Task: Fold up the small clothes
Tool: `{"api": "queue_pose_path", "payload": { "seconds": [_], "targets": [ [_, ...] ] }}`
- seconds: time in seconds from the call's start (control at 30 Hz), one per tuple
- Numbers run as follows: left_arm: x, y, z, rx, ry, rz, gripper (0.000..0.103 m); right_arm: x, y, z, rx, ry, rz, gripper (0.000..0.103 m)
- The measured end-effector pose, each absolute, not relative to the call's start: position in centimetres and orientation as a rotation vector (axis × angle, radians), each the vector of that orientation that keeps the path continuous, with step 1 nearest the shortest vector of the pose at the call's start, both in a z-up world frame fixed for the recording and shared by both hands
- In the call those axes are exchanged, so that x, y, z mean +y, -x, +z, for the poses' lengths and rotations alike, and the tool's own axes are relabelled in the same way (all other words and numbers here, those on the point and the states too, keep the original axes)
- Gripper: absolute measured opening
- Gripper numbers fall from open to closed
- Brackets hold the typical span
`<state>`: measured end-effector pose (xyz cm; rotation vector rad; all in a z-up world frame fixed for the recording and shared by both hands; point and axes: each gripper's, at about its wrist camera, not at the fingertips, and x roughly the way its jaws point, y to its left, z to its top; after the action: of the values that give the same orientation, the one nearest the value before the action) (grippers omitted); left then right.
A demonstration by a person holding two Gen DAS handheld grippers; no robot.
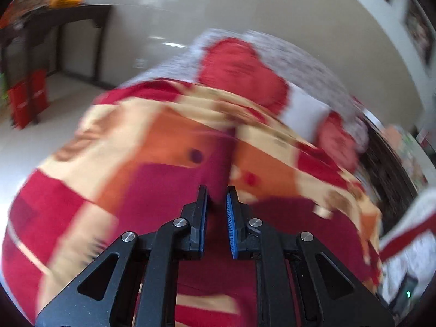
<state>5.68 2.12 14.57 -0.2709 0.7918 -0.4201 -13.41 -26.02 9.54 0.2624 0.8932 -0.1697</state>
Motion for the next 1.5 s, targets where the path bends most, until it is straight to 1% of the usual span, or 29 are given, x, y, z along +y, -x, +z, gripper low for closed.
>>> {"api": "queue_pose_path", "payload": {
  "seconds": [0.1,0.23,0.37,0.4,0.47,0.5,0.53,0.57,0.6,0.7,0.77,0.83,0.87,0.9,0.97,1.03,1.17,1.2,1.23,1.3,1.33,1.5],
  "targets": [
    [-2.8,-3.3,13.4,0.832,0.233,-0.503,0.012,-27.0,14.2,9.8,0.885,-0.277,-0.185,0.103],
    [-8.6,-1.0,9.3,0.921,0.182,-0.556,0.012,-28.7,15.1,9.7,0.882,-0.315,-0.215,0.103],
    [-11.8,-0.4,4.9,1.023,0.164,-0.572,0.012,-29.9,15.5,9.4,0.887,-0.337,-0.229,0.103],
    [-12.1,-0.2,4.2,1.051,0.151,-0.563,0.013,-30.0,15.5,9.4,0.888,-0.335,-0.231,0.103],
    [-12.7,0.3,3.7,1.092,0.104,-0.566,0.021,-30.2,15.2,9.2,0.893,-0.335,-0.219,0.103],
    [-12.7,0.7,4.1,1.093,0.085,-0.585,0.034,-30.3,15.1,9.1,0.892,-0.338,-0.201,0.103],
    [-12.5,1.2,4.8,1.091,0.062,-0.603,0.044,-30.3,14.8,9.0,0.889,-0.346,-0.171,0.103],
    [-12.2,1.7,5.5,1.079,0.050,-0.613,0.059,-30.3,14.3,8.8,0.882,-0.363,-0.130,0.103],
    [-11.6,2.1,6.3,1.057,0.045,-0.616,0.064,-30.2,13.8,8.6,0.878,-0.385,-0.097,0.103],
    [-9.0,3.0,8.1,0.987,0.003,-0.581,0.064,-29.7,12.0,8.0,0.879,-0.446,-0.037,0.100],
    [-6.8,2.8,8.2,0.963,-0.047,-0.493,0.064,-28.8,10.2,7.5,0.887,-0.463,0.001,0.095],
    [-4.4,2.4,7.6,0.954,-0.071,-0.397,0.064,-27.6,8.4,7.1,0.899,-0.439,0.026,0.085],
    [-3.1,2.2,7.2,0.956,-0.071,-0.365,0.064,-26.8,7.3,6.8,0.910,-0.412,0.034,0.083],
    [-2.2,1.9,6.7,0.966,-0.070,-0.330,0.064,-26.0,6.2,6.4,0.926,-0.384,0.033,0.079],
    [-0.6,1.3,5.4,1.003,-0.054,-0.257,0.064,-25.0,4.6,5.5,0.954,-0.358,0.039,0.070],
    [1.4,1.1,4.6,1.027,-0.006,-0.224,0.064,-24.0,3.1,4.4,0.979,-0.355,0.056,0.054],
    [2.9,0.7,3.8,1.055,0.056,-0.200,0.064,-23.5,2.3,4.0,0.939,-0.343,0.029,0.041],
    [3.0,0.7,3.7,1.056,0.061,-0.198,0.064,-23.5,2.2,4.2,0.936,-0.346,0.030,0.036],
    [2.9,0.8,3.7,1.057,0.060,-0.194,0.064,-23.6,2.3,4.4,0.932,-0.347,0.035,0.025],
    [2.6,0.7,3.6,1.056,0.050,-0.188,0.064,-23.7,2.8,5.2,0.916,-0.318,0.028,0.010],
    [2.4,0.8,3.6,1.053,0.044,-0.185,0.064,-24.0,3.0,5.4,0.910,-0.315,0.029,0.006],
    [1.9,1.1,4.2,1.044,0.043,-0.190,0.064,-26.4,6.2,8.6,0.802,-0.349,-0.003,0.003]
  ]
}}
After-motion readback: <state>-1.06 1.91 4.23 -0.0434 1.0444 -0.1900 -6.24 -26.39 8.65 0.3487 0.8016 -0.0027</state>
